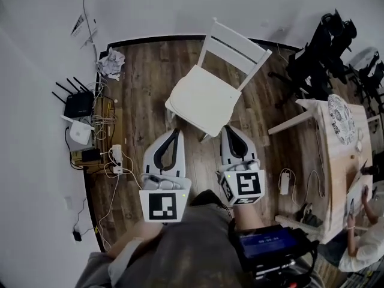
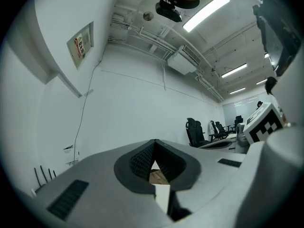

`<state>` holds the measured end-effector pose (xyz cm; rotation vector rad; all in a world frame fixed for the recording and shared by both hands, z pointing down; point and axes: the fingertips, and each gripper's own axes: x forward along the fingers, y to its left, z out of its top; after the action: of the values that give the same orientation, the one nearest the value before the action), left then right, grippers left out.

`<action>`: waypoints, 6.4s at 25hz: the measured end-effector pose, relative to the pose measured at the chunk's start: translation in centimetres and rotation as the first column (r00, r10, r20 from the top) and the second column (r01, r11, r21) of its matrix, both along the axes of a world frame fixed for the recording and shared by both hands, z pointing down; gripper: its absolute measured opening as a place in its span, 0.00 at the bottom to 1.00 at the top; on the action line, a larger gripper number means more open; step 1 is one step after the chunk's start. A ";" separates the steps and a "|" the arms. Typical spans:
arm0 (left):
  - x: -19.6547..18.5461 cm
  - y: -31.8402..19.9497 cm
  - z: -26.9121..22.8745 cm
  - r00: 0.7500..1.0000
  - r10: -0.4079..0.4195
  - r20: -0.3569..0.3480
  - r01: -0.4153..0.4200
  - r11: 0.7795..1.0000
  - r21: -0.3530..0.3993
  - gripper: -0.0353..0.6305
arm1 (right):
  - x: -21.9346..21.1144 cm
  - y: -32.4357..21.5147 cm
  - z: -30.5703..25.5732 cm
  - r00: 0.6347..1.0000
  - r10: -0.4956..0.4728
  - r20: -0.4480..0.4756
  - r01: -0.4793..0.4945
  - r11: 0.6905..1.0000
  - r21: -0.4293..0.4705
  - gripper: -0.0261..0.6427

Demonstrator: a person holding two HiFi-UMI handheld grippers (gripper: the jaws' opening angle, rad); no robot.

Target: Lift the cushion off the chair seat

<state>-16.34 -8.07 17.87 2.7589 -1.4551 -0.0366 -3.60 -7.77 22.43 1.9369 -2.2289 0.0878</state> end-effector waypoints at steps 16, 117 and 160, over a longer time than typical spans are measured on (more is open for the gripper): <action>2.8 -8.1 1.6 0.990 0.118 0.072 -0.117 0.993 -0.018 0.06 | 3.2 -5.6 2.6 0.988 0.147 0.051 -0.146 0.989 -0.020 0.05; 12.6 -25.1 38.8 0.822 0.542 0.173 -0.457 0.811 -0.366 0.06 | 6.0 -13.2 50.9 0.847 0.517 0.126 -0.333 0.699 -0.634 0.05; 12.5 -25.1 37.1 0.782 0.577 0.238 -0.459 0.790 -0.405 0.06 | 3.5 -14.0 49.0 0.134 0.552 0.823 -0.366 0.799 -0.477 0.10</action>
<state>-3.89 -33.16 54.97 2.8535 -0.5720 0.6776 -0.13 -21.77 71.40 2.7903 -1.6659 1.9727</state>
